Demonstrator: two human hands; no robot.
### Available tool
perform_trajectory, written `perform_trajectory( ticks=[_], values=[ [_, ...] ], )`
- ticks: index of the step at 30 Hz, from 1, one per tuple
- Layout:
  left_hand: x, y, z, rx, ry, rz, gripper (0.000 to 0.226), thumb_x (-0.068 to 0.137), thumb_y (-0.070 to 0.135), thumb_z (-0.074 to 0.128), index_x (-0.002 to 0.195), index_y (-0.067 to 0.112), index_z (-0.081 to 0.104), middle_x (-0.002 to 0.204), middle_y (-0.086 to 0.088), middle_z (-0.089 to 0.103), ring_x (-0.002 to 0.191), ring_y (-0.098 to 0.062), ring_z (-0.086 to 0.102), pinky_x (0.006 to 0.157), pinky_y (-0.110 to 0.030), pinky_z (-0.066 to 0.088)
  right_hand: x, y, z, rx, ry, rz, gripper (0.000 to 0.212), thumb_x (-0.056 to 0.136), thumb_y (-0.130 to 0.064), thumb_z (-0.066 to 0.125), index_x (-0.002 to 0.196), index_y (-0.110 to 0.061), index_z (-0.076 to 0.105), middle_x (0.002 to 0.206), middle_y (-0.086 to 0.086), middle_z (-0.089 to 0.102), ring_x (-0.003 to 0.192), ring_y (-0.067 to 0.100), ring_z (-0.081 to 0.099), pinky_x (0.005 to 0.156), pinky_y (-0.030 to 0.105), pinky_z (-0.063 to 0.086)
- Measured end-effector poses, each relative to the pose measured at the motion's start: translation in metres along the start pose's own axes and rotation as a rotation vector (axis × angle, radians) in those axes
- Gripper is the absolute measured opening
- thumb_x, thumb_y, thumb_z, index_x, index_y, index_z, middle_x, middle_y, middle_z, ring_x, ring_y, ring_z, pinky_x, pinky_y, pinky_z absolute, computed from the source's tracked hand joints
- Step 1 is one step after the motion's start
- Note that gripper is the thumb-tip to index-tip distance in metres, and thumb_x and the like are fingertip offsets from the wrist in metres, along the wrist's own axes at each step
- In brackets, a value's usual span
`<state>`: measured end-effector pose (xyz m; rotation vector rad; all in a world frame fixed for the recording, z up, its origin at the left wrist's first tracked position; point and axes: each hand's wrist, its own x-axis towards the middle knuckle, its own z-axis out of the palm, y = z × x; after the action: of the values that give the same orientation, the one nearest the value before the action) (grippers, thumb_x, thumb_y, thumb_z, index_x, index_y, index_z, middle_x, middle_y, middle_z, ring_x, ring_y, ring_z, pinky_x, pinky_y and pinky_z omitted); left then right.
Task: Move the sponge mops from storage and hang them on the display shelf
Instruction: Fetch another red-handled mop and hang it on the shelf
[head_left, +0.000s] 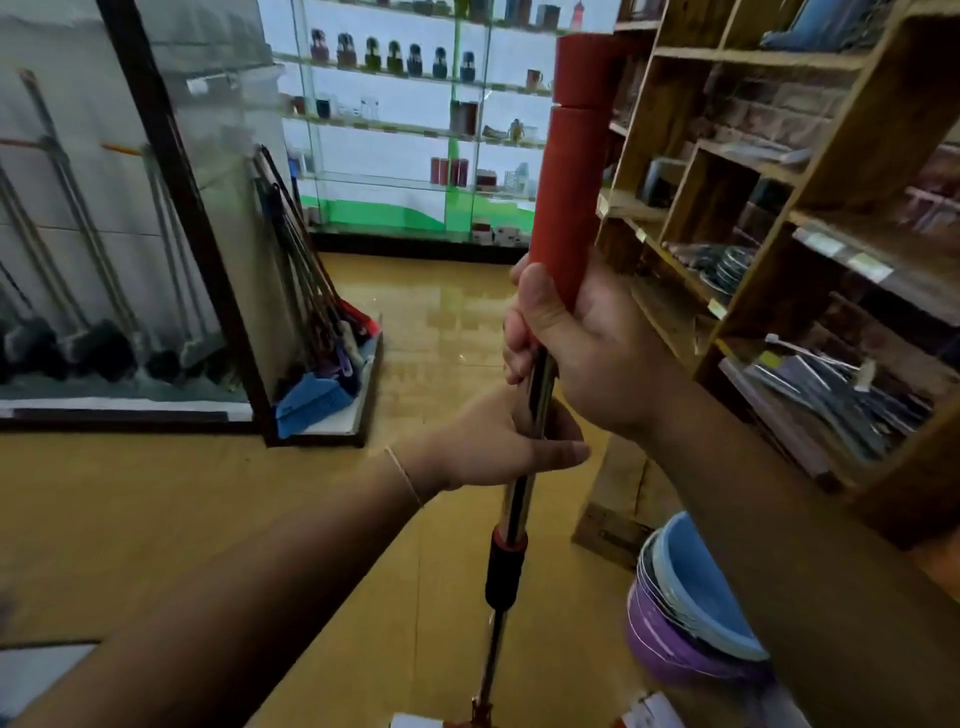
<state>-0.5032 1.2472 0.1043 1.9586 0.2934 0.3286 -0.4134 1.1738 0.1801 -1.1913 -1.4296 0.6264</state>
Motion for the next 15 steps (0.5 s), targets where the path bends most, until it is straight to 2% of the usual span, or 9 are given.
perform_trajectory(
  ticks=[4, 8, 11, 15],
  values=[
    [-0.005, -0.011, -0.046, 0.113, 0.185, -0.011, 0.034, 0.091, 0.016, 0.067, 0.065, 0.032, 0.052, 0.049, 0.022, 0.051, 0.047, 0.005, 0.047, 0.048, -0.006, 0.035, 0.045, 0.002, 0.025, 0.041, -0.066, -0.047, 0.025, 0.098, -0.034, 0.043, 0.109, -0.011, 0.041, 0.074, 0.011, 0.048, 0.063, 0.025, 0.051, 0.064, 0.038, 0.051],
    [0.001, -0.019, -0.095, 0.181, 0.282, -0.066, 0.03, 0.09, 0.025, 0.069, 0.064, 0.029, 0.053, 0.047, 0.018, 0.05, 0.043, 0.002, 0.047, 0.048, -0.013, 0.038, 0.096, 0.011, 0.04, 0.041, -0.126, -0.116, 0.014, 0.104, -0.025, 0.04, 0.106, -0.011, 0.041, 0.074, 0.012, 0.047, 0.061, 0.023, 0.051, 0.061, 0.032, 0.051],
    [0.013, -0.033, -0.13, 0.243, 0.335, -0.073, 0.038, 0.088, 0.035, 0.07, 0.06, 0.017, 0.05, 0.047, 0.01, 0.044, 0.041, -0.004, 0.039, 0.046, -0.019, 0.035, 0.137, 0.025, 0.048, 0.045, -0.16, -0.157, 0.014, 0.105, -0.023, 0.04, 0.105, -0.009, 0.04, 0.074, 0.015, 0.048, 0.061, 0.022, 0.052, 0.06, 0.032, 0.051],
    [0.039, -0.064, -0.175, 0.277, 0.373, -0.09, 0.052, 0.087, 0.044, 0.068, 0.071, -0.004, 0.052, 0.054, 0.0, 0.042, 0.048, -0.015, 0.038, 0.048, -0.027, 0.035, 0.194, 0.059, 0.054, 0.073, -0.209, -0.194, 0.015, 0.104, -0.025, 0.042, 0.103, -0.01, 0.042, 0.073, 0.013, 0.049, 0.059, 0.021, 0.052, 0.06, 0.035, 0.051]
  ],
)
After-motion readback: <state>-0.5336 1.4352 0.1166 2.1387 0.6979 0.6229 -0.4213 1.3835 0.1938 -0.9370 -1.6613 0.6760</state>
